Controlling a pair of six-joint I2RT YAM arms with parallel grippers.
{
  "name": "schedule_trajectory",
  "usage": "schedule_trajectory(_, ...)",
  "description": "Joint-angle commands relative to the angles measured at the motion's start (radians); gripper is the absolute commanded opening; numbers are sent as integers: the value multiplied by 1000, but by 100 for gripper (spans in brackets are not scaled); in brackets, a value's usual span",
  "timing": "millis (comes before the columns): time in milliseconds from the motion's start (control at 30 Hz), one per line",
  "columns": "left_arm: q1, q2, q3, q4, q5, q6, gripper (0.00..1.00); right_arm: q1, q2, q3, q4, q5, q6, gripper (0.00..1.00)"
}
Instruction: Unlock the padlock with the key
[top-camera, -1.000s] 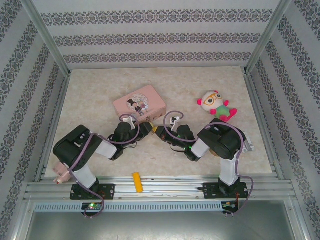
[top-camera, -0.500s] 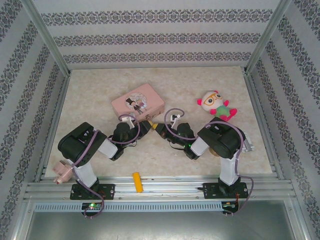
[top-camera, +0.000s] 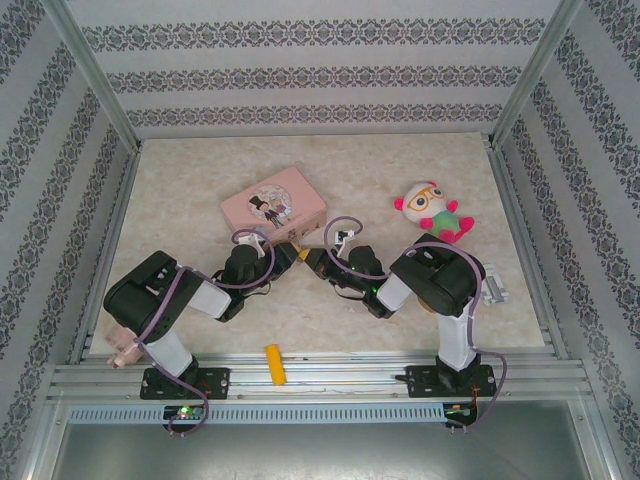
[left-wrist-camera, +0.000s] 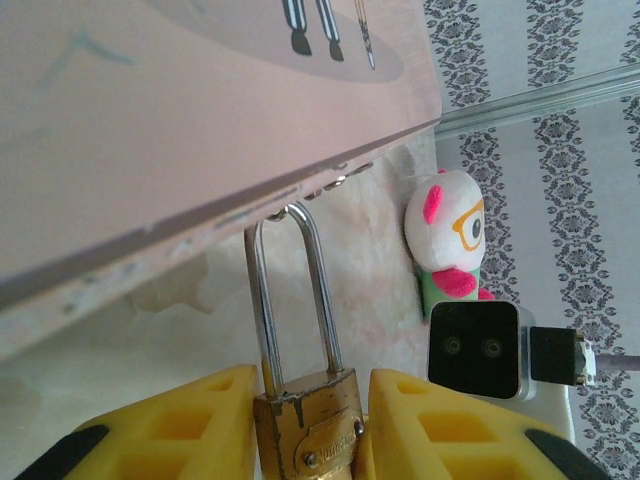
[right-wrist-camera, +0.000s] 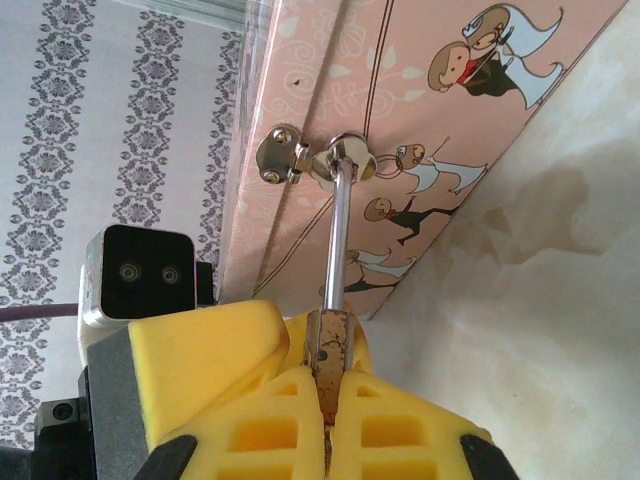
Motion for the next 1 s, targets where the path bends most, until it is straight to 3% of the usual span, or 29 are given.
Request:
schedule_trajectory(0, -7, -19, -2, 10, 58, -33, 33, 35, -2, 41, 58, -75, 3, 0)
schedule_trajectory(333, -6, -26, -6, -15, 67, -37, 43, 53, 10, 60, 58, -87, 10, 0)
schedule_trajectory(533, -6, -89, -22, -90, 38, -11, 30, 58, -6, 32, 58, -77, 11, 0)
schedule_trajectory(800, -6, -165, 20, -242, 28, 57, 27, 59, -9, 16, 58, -69, 13, 0)
schedule_trajectory(967, -6, -168, 20, -247, 38, 55, 12, 59, -17, 5, 58, -60, 13, 0)
